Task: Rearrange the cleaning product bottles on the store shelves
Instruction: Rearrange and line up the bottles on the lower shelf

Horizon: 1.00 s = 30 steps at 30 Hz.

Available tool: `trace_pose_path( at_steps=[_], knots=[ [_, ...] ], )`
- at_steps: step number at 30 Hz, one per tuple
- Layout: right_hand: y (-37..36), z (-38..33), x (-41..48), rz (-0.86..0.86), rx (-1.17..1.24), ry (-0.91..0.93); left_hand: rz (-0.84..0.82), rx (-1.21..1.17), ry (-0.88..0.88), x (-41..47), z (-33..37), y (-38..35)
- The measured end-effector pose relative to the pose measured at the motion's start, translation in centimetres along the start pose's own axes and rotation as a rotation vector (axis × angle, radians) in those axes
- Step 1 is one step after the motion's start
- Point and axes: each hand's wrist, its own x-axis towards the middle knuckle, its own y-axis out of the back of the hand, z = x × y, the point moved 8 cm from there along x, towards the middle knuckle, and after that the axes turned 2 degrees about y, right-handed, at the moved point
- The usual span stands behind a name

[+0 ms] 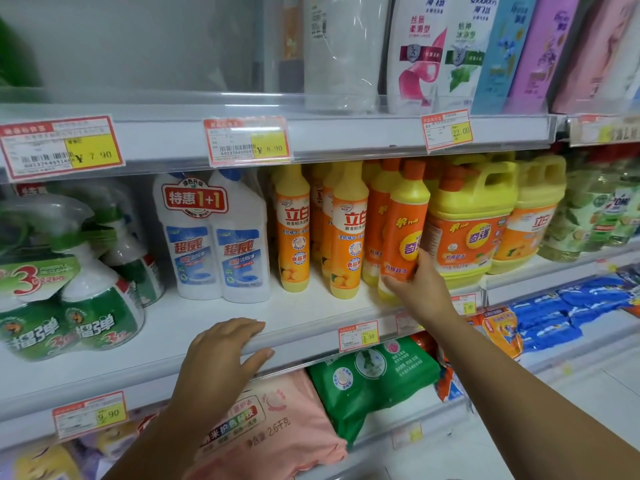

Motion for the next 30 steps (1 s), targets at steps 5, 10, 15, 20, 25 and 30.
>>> trace_pose_path(
  at_steps=[5,10,15,20,25,30],
  knots=[
    [0.2,-0.1,0.0,0.01,-0.028,0.022,-0.002,0.008,0.003,-0.1,0.1,0.0],
    [0.1,0.0,0.0,0.017,-0.038,0.019,-0.009,0.004,0.006,-0.2,0.1,0.1],
    [-0.1,0.3,0.0,0.022,-0.029,0.006,-0.013,-0.012,0.006,-0.3,0.2,0.3],
    [0.1,-0.3,-1.3,0.092,0.051,0.033,-0.009,-0.029,0.019,-0.6,-0.2,0.8],
    [1.2,-5.1,-5.1,0.389,-0.077,0.285,0.021,-0.045,0.04,-0.8,-0.8,2.1],
    [-7.6,-8.9,-8.3,-0.101,-0.166,0.518,0.039,-0.047,0.068,-1.4,-1.6,3.5]
  ],
)
